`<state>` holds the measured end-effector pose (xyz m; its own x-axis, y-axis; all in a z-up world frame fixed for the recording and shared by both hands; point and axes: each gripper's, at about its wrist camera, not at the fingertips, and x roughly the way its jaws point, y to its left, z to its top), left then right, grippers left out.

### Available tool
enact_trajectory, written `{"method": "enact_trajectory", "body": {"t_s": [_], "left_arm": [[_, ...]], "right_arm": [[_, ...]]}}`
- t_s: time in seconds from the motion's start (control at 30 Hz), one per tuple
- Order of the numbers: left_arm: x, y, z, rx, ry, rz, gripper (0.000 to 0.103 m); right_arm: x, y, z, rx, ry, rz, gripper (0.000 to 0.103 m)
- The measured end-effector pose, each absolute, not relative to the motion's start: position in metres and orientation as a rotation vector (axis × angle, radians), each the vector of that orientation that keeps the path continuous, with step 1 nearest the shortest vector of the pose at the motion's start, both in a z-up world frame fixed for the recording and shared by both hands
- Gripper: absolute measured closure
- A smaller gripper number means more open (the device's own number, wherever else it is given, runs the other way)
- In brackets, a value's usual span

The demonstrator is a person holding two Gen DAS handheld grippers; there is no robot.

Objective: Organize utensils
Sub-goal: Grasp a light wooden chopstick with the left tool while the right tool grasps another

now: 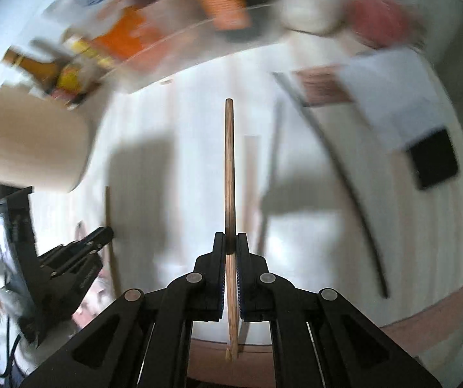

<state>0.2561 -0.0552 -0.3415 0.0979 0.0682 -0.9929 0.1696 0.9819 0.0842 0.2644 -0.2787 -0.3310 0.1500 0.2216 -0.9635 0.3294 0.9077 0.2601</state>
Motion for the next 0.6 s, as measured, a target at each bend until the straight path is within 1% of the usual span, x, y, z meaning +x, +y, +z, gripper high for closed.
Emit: {"method": "enact_trajectory", "body": {"t_s": [0.17, 0.3, 0.37, 0.4, 0.43, 0.53, 0.6], "left_arm": [[0.240, -0.014, -0.337, 0.105, 1.482, -0.009, 0.099], [0.234, 0.004, -0.335, 0.048, 1.487, 0.007, 0.099], [0.224, 0.025, -0.333, 0.027, 1.488, -0.001, 0.099], [0.242, 0.031, -0.333, 0.019, 1.491, -0.002, 0.099], [0.243, 0.034, -0.333, 0.007, 1.492, -0.002, 0.099], [0.244, 0.050, -0.337, -0.035, 1.495, -0.007, 0.094], [0.254, 0.050, -0.338, -0.054, 1.506, -0.011, 0.094]], "right_arm": [[0.288, -0.223, -0.354, 0.398, 1.514, 0.030, 0.097], [0.301, -0.190, -0.376, 0.321, 1.582, 0.066, 0.097], [0.309, -0.180, -0.385, 0.277, 1.604, 0.067, 0.097], [0.311, -0.173, -0.389, 0.237, 1.625, 0.069, 0.097], [0.314, -0.169, -0.390, 0.218, 1.624, 0.066, 0.096], [0.321, -0.164, -0.392, 0.180, 1.671, 0.059, 0.096], [0.328, -0.161, -0.395, 0.185, 1.698, 0.048, 0.096]]}}
